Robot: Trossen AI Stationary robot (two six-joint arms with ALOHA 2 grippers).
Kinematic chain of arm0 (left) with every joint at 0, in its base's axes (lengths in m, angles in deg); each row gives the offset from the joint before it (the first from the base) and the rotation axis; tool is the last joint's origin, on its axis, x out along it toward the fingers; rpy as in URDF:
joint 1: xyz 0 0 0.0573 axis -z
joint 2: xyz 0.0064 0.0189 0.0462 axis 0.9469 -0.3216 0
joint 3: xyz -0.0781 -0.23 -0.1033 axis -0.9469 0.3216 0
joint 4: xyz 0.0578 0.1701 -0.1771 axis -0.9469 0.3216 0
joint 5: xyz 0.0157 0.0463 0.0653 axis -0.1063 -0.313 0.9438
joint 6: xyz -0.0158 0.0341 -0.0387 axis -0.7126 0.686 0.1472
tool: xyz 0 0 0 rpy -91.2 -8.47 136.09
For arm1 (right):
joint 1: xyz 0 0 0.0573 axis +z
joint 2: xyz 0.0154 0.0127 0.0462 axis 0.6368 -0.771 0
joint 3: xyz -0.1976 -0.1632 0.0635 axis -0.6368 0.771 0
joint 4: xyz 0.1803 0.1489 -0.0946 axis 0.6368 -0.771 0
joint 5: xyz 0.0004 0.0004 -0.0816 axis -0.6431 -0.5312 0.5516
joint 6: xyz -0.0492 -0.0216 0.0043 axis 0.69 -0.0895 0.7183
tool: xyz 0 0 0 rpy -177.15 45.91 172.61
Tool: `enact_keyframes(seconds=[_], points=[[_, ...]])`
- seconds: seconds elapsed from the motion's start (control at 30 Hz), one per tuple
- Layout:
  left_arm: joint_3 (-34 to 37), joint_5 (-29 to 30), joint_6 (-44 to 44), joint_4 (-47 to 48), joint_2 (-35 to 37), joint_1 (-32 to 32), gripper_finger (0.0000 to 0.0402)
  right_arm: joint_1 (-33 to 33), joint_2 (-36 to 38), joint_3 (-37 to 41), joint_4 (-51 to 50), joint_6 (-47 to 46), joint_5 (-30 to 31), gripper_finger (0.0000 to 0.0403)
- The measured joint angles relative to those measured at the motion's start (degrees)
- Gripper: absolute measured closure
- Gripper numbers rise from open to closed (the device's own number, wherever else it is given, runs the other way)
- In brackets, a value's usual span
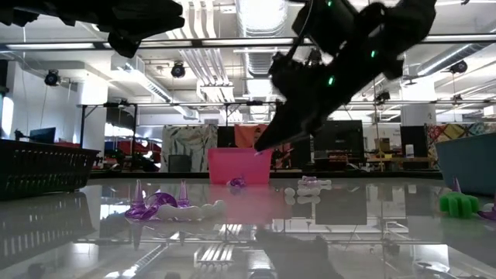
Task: Sort Halloween decoration
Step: Put the witch hat toy into the blue bin
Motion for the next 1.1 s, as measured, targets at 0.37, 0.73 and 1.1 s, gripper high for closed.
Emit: enact_keyframes(seconds=[0.37,0.73,1.1], points=[[0.0,-0.02,-1.1,-0.72,0.0,-0.02,0.0298,4.48,17.6,-3.15,-30.88,-12.95,-21.9,0.0394],[0.0,-0.02,-1.18,-1.29,0.0,-0.02,0.0298,14.0,28.8,-3.53,-63.59,-37.79,-27.89,0.0394],[0.0,-0.03,-1.34,-1.36,0.0,-0.01,0.0298,16.66,29.58,-3.28,-77.4,-48.29,-20.68,0.0394]])
